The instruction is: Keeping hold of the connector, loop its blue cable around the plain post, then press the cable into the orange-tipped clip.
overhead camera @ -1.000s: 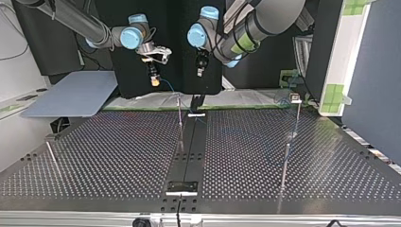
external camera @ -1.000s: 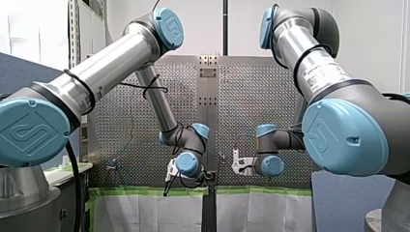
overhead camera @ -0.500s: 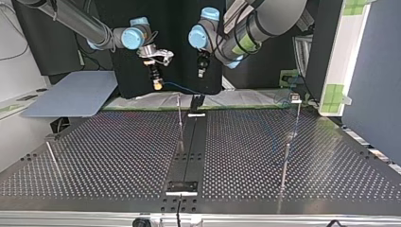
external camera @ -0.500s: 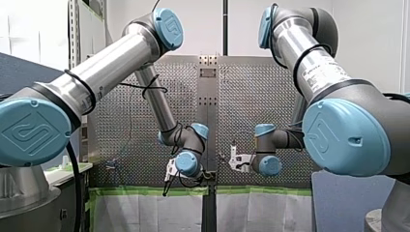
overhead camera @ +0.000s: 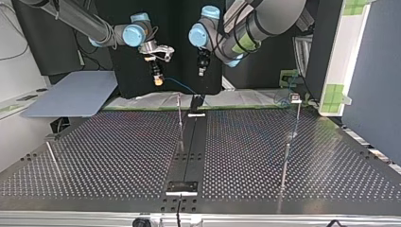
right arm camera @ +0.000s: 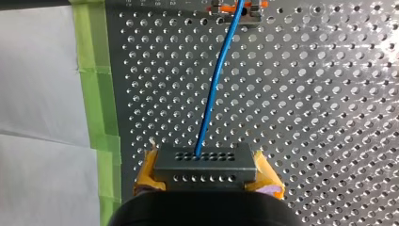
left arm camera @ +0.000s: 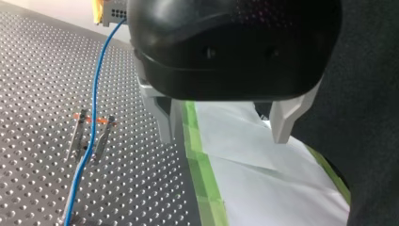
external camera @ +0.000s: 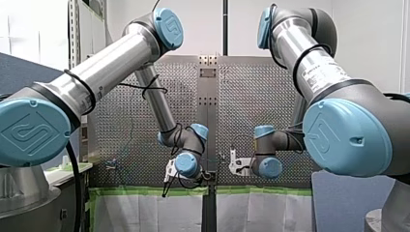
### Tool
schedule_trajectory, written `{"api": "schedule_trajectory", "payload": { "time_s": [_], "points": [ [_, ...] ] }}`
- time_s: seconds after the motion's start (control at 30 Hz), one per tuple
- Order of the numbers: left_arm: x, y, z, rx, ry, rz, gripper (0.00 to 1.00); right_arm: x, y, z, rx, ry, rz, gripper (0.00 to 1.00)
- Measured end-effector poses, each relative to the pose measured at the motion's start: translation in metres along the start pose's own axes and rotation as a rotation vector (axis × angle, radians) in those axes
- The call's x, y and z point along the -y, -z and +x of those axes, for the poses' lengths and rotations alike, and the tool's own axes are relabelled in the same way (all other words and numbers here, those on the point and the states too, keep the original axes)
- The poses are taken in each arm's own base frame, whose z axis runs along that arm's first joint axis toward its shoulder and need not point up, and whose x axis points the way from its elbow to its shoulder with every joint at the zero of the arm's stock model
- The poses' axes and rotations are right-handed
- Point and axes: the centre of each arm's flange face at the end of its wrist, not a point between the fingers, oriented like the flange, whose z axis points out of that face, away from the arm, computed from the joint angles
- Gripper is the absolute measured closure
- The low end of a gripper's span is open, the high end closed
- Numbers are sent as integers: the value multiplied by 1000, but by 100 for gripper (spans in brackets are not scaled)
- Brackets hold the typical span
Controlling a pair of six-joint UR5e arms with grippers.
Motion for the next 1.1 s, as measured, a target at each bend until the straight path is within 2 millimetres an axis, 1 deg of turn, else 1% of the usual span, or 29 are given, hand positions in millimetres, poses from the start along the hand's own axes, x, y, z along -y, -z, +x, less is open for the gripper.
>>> {"api": "schedule_trajectory", "payload": {
  "time_s": [0.13,0.37,0.6,0.7,0.83,0.97,1.1],
  "points": [
    [-2,4,7,5,8,12,0,-1,1,-13,9,-2,-2,100],
    [-4,1,7,31,0,20,0,-2,1,-43,21,-9,5,100],
    [-4,0,6,19,-39,34,0,0,-5,-53,18,-11,43,100],
    [-4,-3,1,15,-59,21,0,1,-9,-53,13,-9,67,100],
    [-3,-9,-12,20,-61,-7,0,4,-13,-51,4,-7,96,100],
    [0,-13,-42,47,-21,-19,0,4,-17,-49,-3,-5,108,100],
    [-2,-10,-71,68,28,-45,0,5,-22,-49,-10,-2,122,100]
  ]
}}
